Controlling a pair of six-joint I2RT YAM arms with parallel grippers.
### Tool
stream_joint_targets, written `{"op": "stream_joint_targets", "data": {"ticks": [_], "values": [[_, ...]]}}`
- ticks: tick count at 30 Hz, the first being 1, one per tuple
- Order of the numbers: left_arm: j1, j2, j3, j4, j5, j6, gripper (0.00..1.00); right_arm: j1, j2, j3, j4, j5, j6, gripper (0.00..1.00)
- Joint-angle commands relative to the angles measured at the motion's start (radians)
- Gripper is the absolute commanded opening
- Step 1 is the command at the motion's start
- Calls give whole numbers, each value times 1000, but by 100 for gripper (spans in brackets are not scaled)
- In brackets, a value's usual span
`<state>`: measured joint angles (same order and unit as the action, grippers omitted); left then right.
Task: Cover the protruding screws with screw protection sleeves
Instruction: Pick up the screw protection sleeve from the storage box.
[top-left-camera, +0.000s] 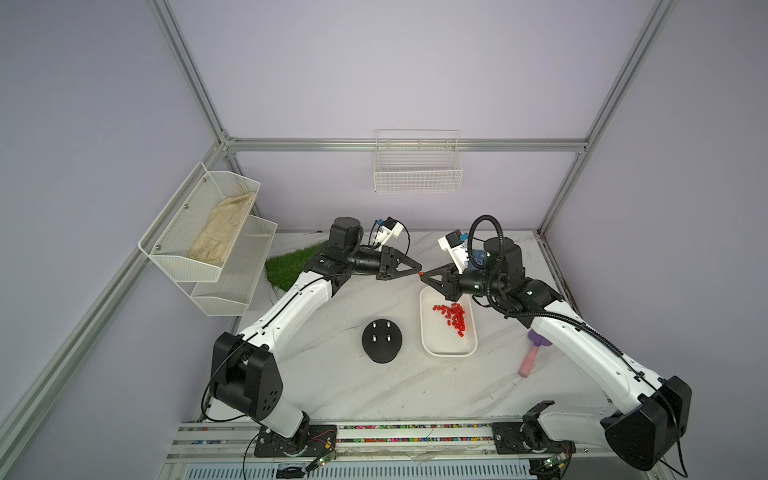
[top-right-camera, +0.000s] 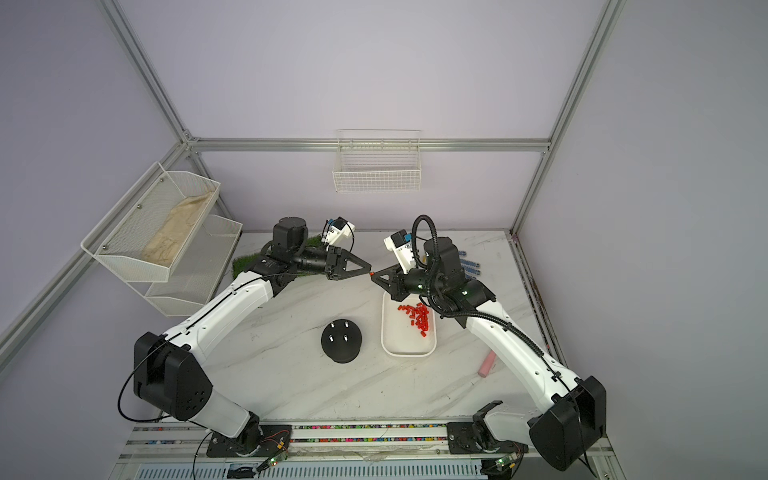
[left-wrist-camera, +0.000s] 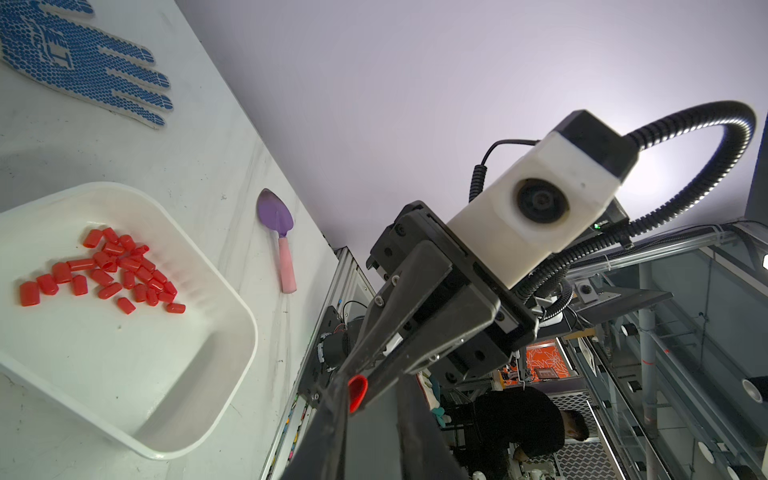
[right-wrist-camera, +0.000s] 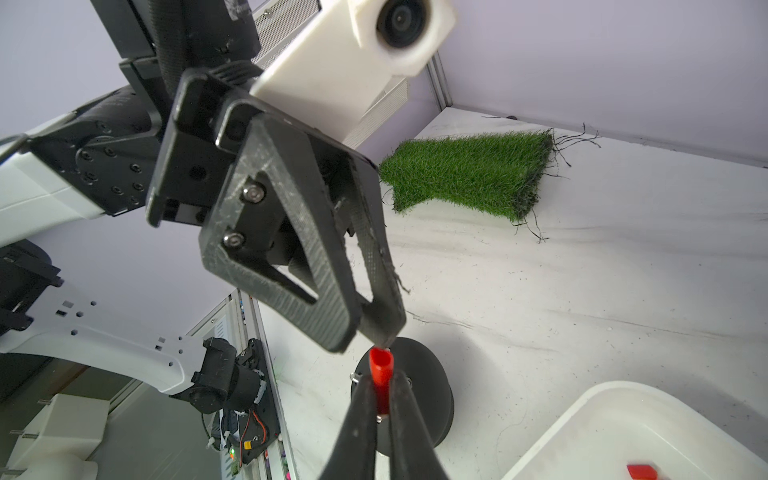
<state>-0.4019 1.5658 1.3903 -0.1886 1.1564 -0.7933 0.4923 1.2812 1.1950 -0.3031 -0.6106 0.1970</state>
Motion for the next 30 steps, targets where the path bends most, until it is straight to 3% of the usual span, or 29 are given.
{"op": "stream_joint_targets", "data": {"ticks": [1,8,30], "values": [[-8,-43,-35,37,25,4,23,-8,7,21,30,1,2,12],[-9,-38,-37,39,21,6,26,-11,6,19,35,-7,7,12],[-25,-32,-37,43,26,15,9,-14,33,27,42,-43,32,11]]}}
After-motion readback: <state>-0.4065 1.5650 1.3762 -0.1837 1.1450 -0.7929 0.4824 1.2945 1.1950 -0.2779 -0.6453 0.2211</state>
